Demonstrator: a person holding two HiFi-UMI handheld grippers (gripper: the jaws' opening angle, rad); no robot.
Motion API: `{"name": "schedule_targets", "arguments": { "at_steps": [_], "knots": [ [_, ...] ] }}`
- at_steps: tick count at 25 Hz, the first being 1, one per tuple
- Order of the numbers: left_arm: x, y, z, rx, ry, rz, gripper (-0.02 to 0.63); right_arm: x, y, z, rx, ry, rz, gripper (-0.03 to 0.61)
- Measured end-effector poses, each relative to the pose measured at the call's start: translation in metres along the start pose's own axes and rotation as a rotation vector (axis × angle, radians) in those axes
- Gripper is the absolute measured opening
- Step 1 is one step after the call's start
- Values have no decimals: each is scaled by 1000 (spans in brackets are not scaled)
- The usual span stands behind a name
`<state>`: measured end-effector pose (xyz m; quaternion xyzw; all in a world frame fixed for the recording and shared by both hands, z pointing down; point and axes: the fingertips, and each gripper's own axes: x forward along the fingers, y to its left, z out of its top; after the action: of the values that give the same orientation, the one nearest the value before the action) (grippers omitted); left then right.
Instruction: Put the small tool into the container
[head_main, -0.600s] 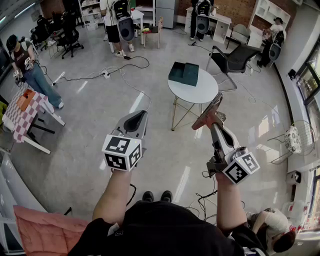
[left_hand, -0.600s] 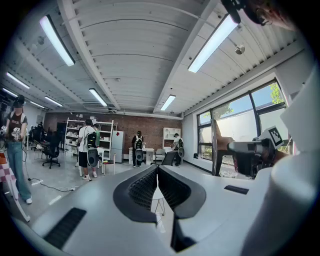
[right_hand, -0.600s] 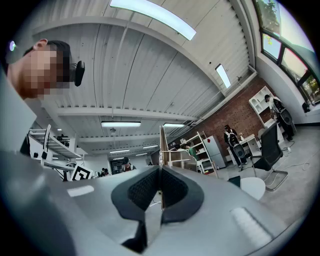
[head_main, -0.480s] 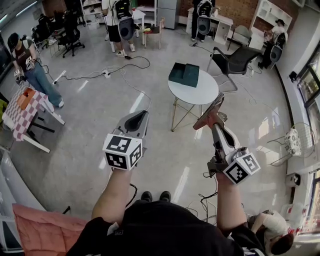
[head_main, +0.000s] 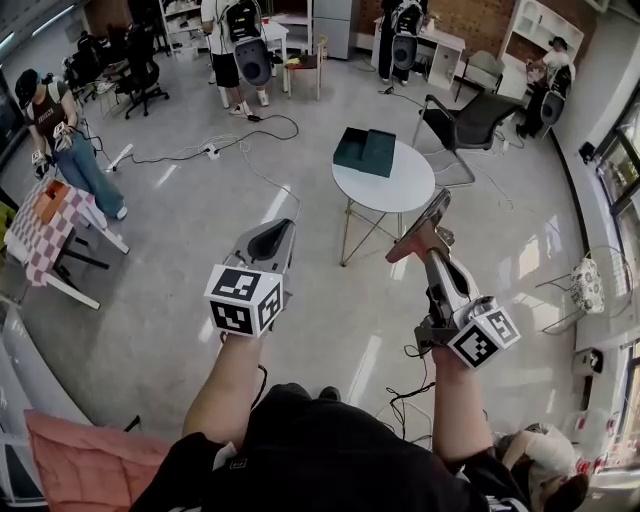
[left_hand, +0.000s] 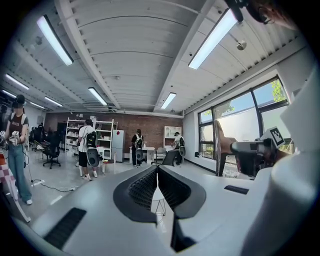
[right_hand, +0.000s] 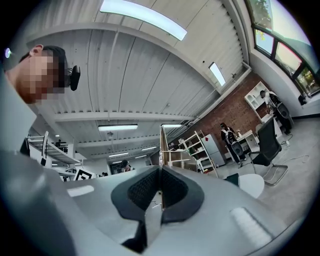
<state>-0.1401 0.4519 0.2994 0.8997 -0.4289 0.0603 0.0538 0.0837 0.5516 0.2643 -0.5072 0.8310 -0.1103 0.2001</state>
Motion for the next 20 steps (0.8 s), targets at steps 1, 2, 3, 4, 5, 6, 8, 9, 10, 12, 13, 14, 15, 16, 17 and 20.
{"name": "schedule_targets", "arguments": {
  "at_steps": [1,2,3,4,5,6,8,9,10,12,13,14,15,16,17,20],
  "knots": [
    [2,-1,-2,1,2,-5,12,-1,-4,-1,15,-5,-6,12],
    [5,-1,-4,1,6,-8,12,-1,-8,-2,33,-11,-11,12],
    [7,1,-6,-1,10,-10,12,0,-11,-4,51,-15,-15,12],
    [10,3,-8,-3,13,-11,12,1,-13,-7,66,-16,-17,12],
    [13,6,-8,-6,14,-11,12,3,-15,-10,77,-12,-18,12],
    [17,7,-8,-7,13,-11,12,5,-18,-13,86,-5,-19,12],
    [29,10,-5,-5,7,-13,12,11,-24,-19,101,9,-19,13],
    [37,12,-4,-4,4,-17,12,15,-29,-21,107,15,-20,14],
    [45,15,-4,-5,3,-21,12,21,-34,-23,112,20,-22,13],
    [65,24,-7,-13,6,-31,12,36,-46,-27,116,27,-28,14],
    [77,30,-10,-19,9,-37,12,46,-52,-29,116,29,-31,14],
    [89,36,-12,-25,12,-43,12,56,-60,-30,115,31,-36,14],
    [103,43,-14,-30,15,-50,12,67,-68,-30,114,33,-43,14],
    [117,49,-14,-34,18,-57,12,78,-78,-30,112,34,-51,14],
    [132,56,-14,-36,20,-66,12,90,-88,-29,110,33,-62,14],
    [175,81,-6,-37,23,-87,12,132,-117,-29,118,36,-94,14]
  ]
}}
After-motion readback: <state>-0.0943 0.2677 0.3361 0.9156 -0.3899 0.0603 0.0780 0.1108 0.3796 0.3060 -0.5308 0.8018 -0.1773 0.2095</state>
